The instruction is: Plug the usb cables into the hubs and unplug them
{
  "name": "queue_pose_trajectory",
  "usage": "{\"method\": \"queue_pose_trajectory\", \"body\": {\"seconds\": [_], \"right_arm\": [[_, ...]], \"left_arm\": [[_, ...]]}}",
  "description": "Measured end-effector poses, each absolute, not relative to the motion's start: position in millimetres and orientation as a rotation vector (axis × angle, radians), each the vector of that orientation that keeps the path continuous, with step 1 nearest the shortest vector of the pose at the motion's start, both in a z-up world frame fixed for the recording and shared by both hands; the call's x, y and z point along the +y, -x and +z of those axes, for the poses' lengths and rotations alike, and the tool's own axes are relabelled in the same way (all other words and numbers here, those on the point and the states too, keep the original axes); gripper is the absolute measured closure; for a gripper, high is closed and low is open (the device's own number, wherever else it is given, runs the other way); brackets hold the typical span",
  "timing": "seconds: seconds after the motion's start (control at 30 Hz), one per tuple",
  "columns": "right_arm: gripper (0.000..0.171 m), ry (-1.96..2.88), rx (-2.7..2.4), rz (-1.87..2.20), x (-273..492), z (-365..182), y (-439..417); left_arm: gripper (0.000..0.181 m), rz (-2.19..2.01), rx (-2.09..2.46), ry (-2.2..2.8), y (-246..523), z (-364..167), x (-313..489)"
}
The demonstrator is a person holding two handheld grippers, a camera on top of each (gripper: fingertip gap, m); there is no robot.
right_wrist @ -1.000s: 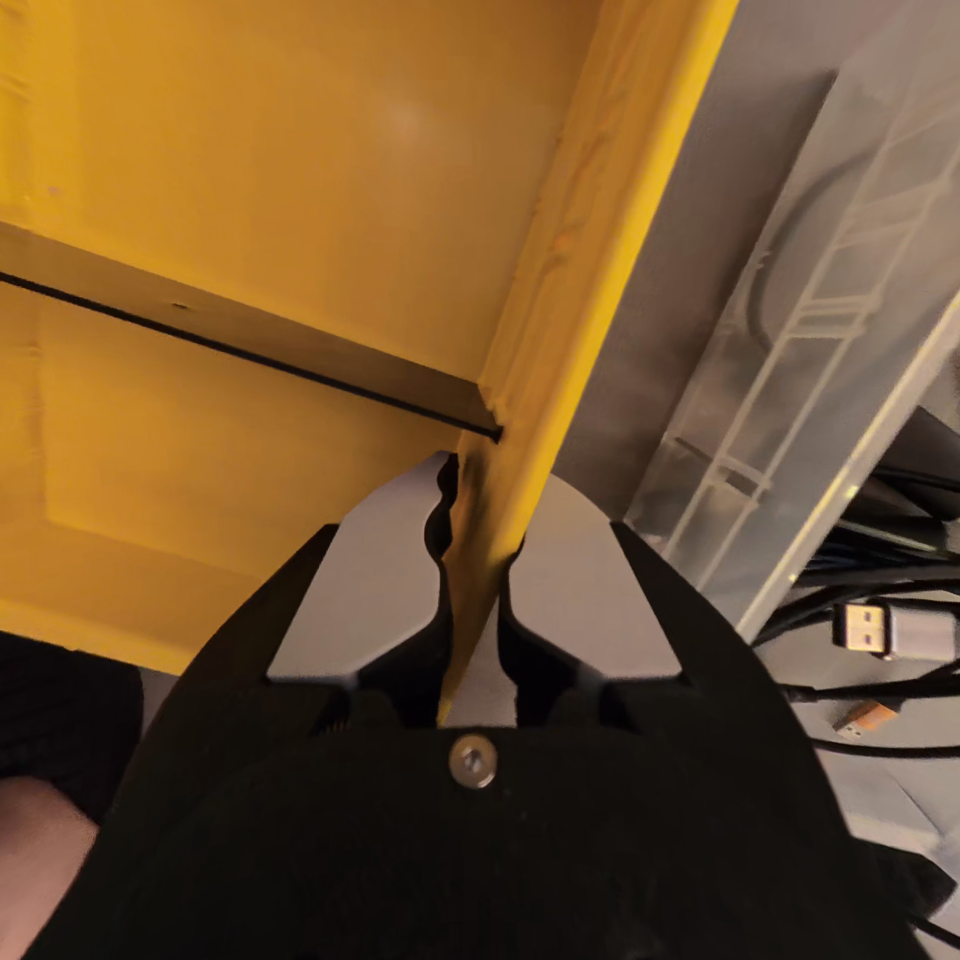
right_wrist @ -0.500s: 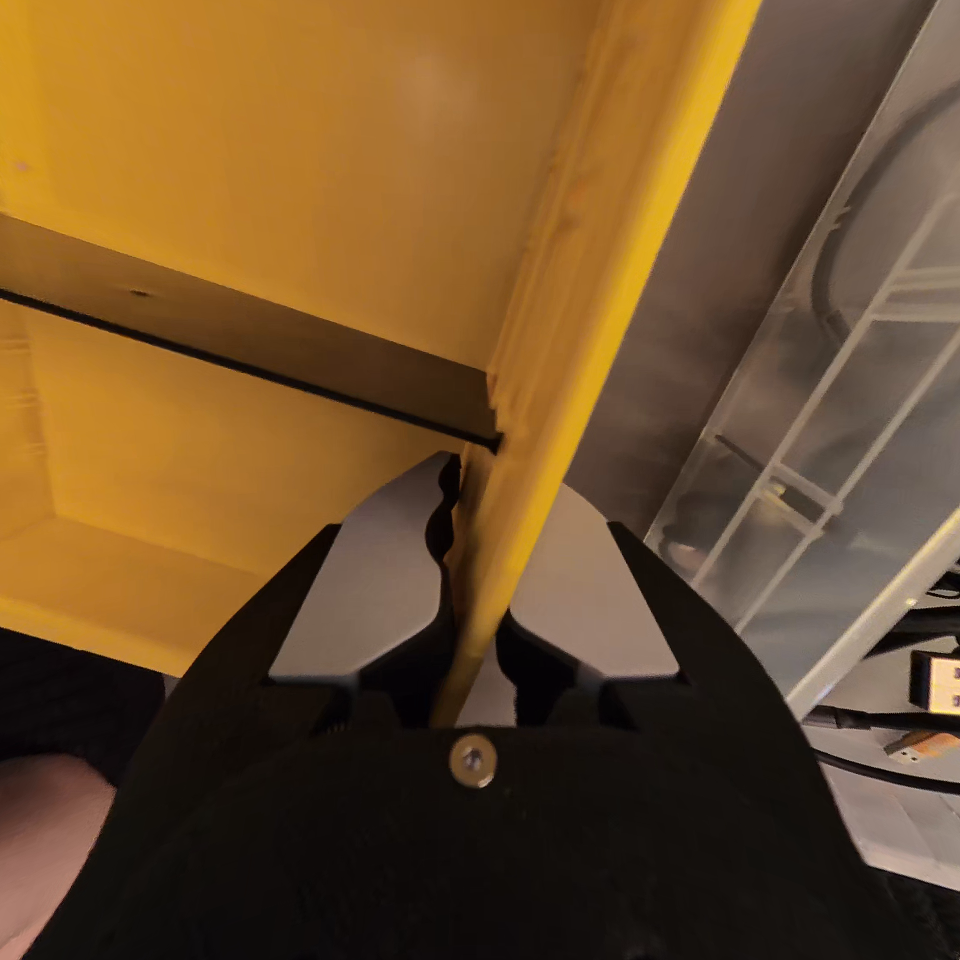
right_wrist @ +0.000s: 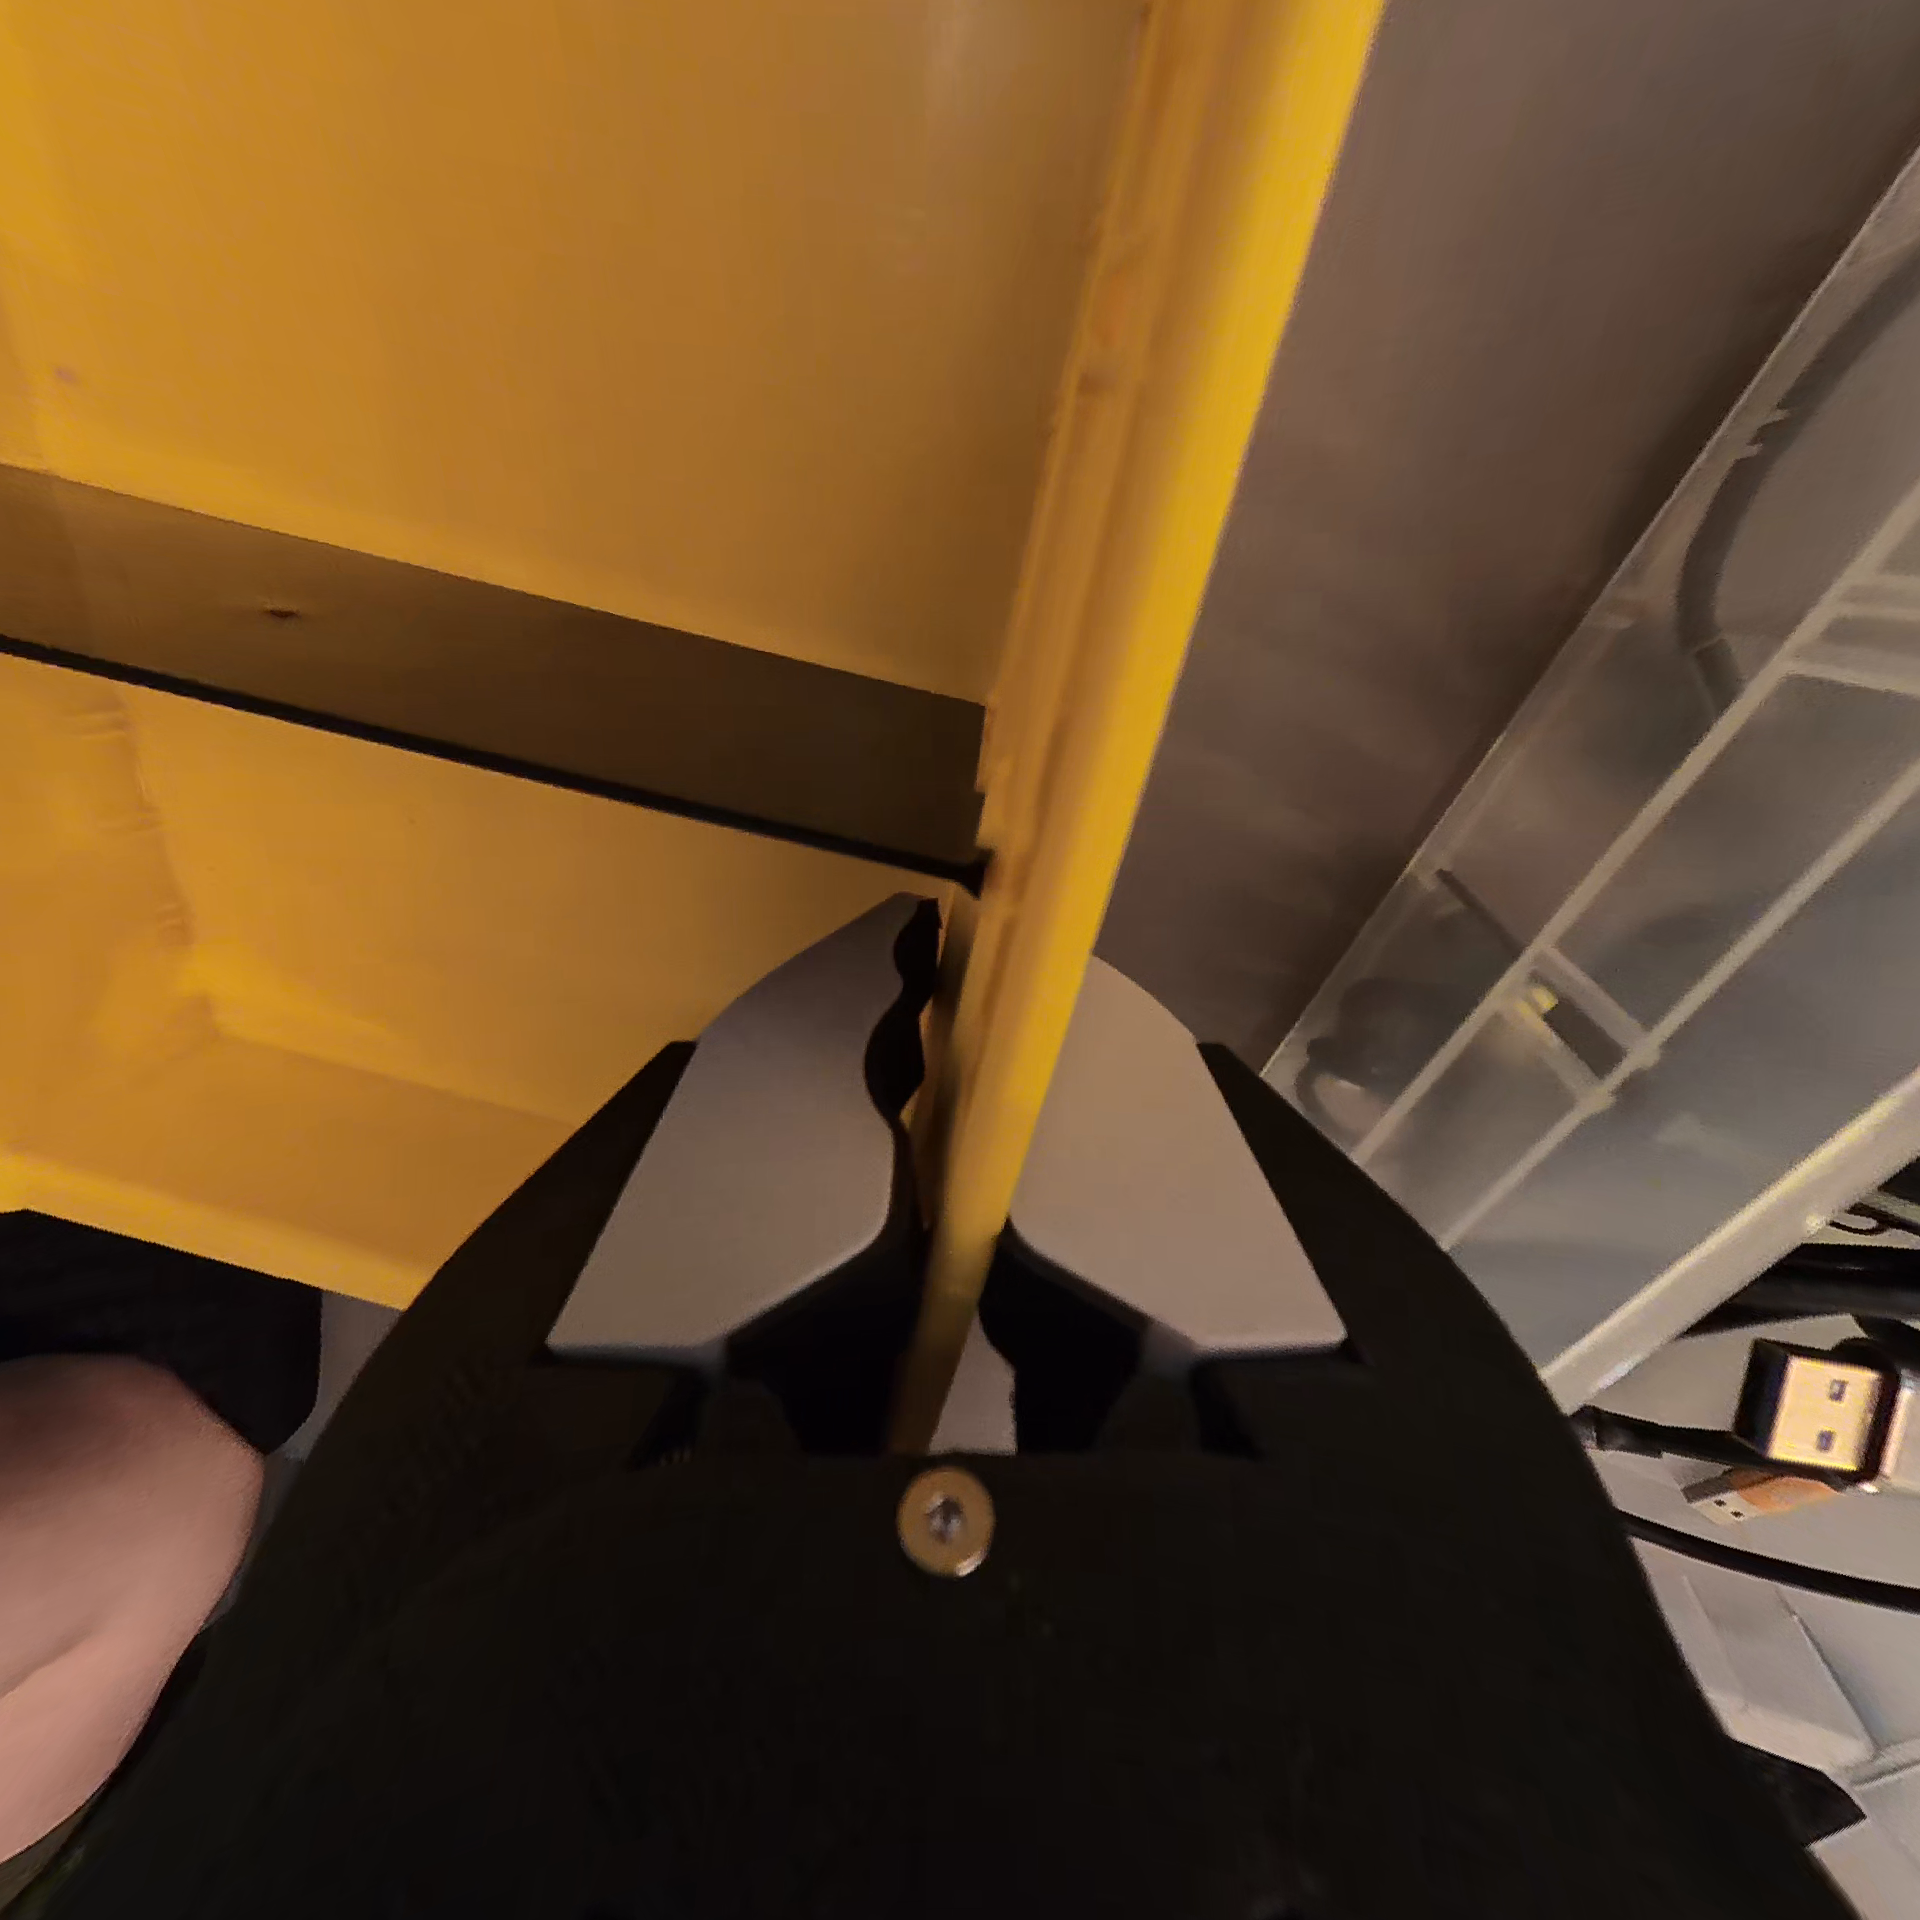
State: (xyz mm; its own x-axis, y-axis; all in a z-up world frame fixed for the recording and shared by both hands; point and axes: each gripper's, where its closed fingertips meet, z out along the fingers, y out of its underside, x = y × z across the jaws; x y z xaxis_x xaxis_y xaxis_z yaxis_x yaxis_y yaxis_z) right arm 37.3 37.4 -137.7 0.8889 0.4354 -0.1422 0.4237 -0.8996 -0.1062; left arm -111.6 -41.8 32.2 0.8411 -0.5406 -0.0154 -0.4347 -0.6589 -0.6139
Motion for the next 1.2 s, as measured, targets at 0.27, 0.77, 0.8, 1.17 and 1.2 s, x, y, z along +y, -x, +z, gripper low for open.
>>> {"method": "queue_pose_trajectory", "body": {"seconds": [0.27,0.77,0.8,1.17,1.2], "right_arm": [[0.165,3.010,-0.708,0.263,31.4,-139.8,-38.2],[0.162,2.946,-0.716,0.182,38.9,-123.0,-41.8],[0.163,2.959,-0.717,0.196,37.9,-123.4,-41.2],[0.164,3.003,-0.666,0.253,37.3,-127.7,-39.5],[0.165,2.987,-0.662,0.256,39.2,-127.2,-39.0]], "left_arm": [[0.160,-0.225,0.726,2.385,109.3,32.3,-41.9],[0.160,-0.217,0.737,2.393,108.2,30.6,-42.6],[0.160,-0.217,0.738,2.396,107.9,30.1,-42.7],[0.161,-0.216,0.743,2.393,107.5,30.3,-43.1],[0.161,-0.216,0.744,2.393,107.4,30.4,-42.9]]}}
